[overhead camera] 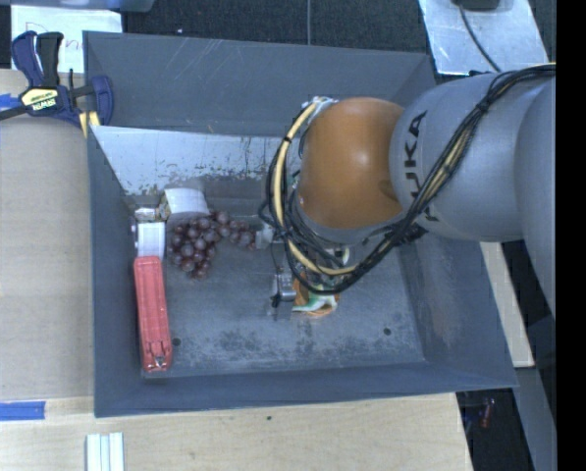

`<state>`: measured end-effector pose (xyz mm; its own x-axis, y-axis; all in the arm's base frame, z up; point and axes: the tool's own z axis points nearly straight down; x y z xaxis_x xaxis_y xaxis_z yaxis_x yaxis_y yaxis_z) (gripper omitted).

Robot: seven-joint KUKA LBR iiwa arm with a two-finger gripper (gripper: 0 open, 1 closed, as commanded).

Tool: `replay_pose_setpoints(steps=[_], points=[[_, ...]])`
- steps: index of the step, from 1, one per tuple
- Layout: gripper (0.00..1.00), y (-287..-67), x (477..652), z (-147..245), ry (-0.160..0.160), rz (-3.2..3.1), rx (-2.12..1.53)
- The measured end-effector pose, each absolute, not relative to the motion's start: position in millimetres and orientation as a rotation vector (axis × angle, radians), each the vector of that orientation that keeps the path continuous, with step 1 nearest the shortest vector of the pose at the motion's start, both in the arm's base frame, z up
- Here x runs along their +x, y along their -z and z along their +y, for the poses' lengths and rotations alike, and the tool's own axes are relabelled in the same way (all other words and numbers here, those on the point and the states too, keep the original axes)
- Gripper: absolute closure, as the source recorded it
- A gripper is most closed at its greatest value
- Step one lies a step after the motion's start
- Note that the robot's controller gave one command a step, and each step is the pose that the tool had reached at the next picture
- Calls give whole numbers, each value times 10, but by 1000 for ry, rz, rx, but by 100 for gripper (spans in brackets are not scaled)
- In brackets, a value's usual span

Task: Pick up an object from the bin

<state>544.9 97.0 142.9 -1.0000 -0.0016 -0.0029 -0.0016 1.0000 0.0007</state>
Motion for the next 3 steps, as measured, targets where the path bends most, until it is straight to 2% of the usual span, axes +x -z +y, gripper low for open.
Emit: replay_pose_setpoints(steps=[1,2,3], points=[[0,-909,5692,195,0,3132,-205],[0,-1081,5804,-68,-2,3085,-554],[0,-998,5941,-446,5,3060,-684]])
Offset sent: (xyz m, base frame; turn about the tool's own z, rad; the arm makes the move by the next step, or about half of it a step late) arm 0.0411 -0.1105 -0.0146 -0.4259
